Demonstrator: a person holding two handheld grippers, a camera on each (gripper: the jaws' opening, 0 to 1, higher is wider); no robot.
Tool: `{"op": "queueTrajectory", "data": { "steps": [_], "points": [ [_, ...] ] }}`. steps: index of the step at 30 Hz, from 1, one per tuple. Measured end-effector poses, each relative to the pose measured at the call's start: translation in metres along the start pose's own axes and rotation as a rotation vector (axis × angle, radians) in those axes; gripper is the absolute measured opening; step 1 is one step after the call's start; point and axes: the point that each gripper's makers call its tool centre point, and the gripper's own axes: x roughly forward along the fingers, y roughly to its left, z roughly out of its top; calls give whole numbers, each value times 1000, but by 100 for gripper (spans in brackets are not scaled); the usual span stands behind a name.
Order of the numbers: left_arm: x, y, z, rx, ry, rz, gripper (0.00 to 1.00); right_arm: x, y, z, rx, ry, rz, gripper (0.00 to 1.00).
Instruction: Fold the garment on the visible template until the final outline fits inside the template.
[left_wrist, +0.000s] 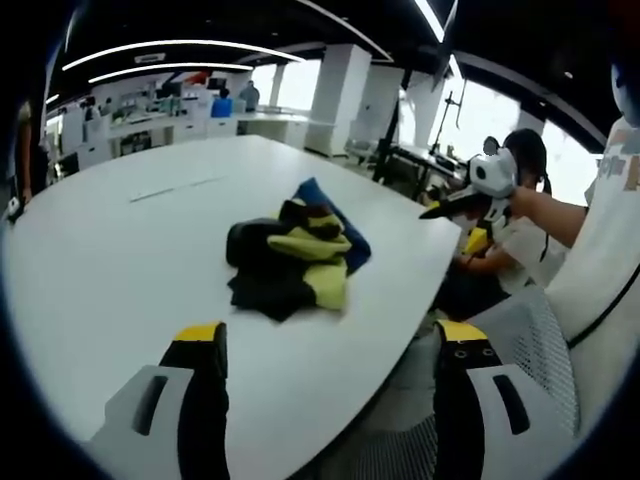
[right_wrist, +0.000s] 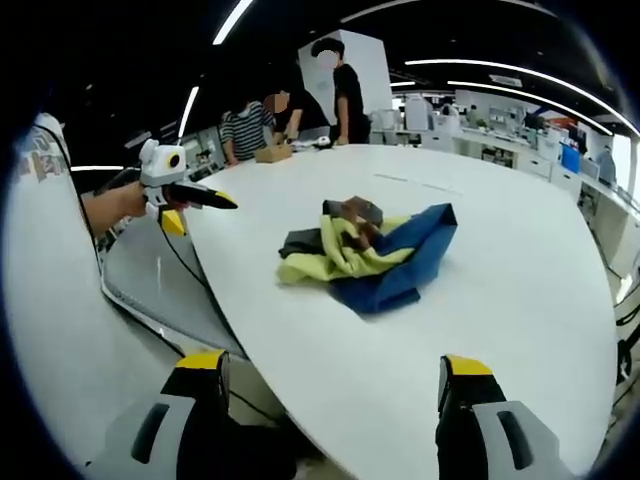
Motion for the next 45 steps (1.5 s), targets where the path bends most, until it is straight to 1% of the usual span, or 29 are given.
{"op": "queueTrajectory", "data": {
  "steps": [23, 35, 45],
  "points": [
    [5, -6, 8, 10, -7, -4, 79, -1, -2, 2, -17, 4, 1, 84],
    [8, -4, 12, 18, -6, -9, 75, 8, -6, 12, -31, -2, 12, 83],
    [12, 7, 15, 16, -12, -11, 75, 21, -8, 29, -41, -24, 23, 81]
  ]
}}
